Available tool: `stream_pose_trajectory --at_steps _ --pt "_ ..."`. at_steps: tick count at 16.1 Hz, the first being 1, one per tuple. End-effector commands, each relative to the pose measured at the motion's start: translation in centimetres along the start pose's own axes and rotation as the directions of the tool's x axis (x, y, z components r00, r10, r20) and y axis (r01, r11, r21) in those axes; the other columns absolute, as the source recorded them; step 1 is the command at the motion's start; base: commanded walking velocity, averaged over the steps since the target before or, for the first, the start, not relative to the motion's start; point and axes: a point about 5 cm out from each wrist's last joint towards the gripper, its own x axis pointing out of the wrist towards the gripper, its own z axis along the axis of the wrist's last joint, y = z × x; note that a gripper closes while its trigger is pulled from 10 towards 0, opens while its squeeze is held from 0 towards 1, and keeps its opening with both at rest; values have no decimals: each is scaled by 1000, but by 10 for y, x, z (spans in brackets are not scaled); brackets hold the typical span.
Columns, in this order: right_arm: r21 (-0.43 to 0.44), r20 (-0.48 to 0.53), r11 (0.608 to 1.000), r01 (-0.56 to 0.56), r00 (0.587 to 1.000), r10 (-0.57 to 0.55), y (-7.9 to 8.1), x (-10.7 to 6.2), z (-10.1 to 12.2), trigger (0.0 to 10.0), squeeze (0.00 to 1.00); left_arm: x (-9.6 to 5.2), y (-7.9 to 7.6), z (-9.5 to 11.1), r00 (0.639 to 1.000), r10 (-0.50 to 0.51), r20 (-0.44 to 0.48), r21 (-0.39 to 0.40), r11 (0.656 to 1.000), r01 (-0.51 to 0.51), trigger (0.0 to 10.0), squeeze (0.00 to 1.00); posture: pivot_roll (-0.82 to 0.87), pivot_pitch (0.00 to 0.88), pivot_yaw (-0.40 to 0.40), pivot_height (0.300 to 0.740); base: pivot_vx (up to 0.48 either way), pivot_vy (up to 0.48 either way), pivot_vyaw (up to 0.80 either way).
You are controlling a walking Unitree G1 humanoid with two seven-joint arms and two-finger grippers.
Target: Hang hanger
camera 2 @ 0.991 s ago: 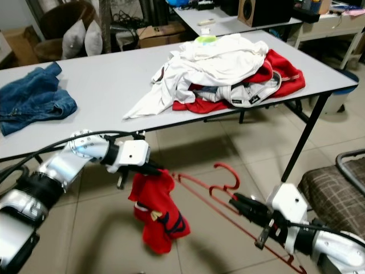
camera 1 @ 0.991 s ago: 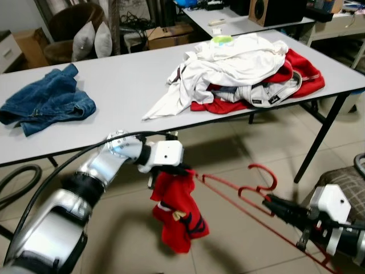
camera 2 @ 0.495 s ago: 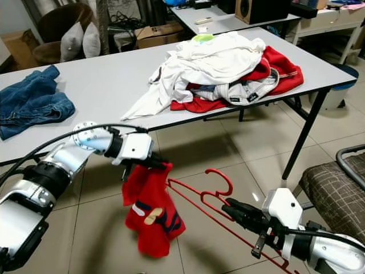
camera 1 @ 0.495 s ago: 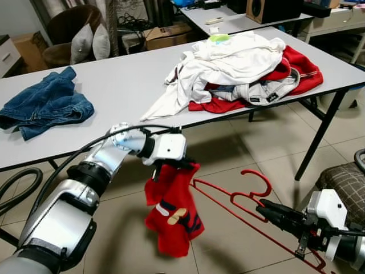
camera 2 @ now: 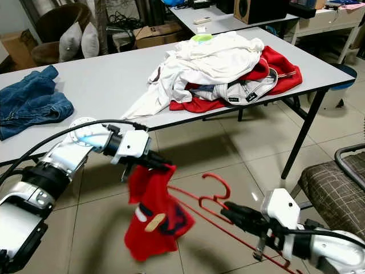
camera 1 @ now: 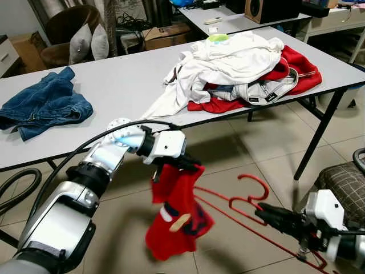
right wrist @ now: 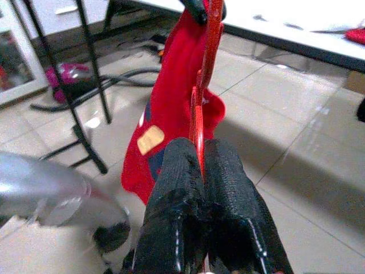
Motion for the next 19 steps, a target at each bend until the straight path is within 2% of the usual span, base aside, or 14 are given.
stream_pose_trajectory --at_steps 1,5,11,13,15,19 --pt "-33 -1 999 -9 1000 9 -5 -4 3 10000 0 -9 3 8 999 12 40 19 1000 -13 0 0 -79 0 124 740 0 0 0" --pt "-93 -9 993 -71 997 70 -18 3 12 10000 0 -2 -2 22 993 -62 103 45 997 58 0 0 -73 0 109 740 0 0 0" --pt "-164 -14 971 -175 984 175 -28 8 25 10000 0 -6 -3 28 988 -83 133 20 996 81 0 0 -72 0 114 740 0 0 0" --pt "-162 -18 967 -196 980 196 -29 18 22 10000 0 -3 -3 37 980 -80 183 15 997 79 0 0 -70 0 116 740 0 0 0" --pt "-161 -72 956 -244 969 236 -27 27 11 10000 0 -4 -1 44 974 -68 218 14 998 67 0 0 -63 0 116 740 0 0 0" --pt "-143 -98 949 -281 958 269 -27 33 2 10000 0 -14 3 56 958 -4 287 -16 1000 9 0 0 -43 0 108 740 0 0 0"
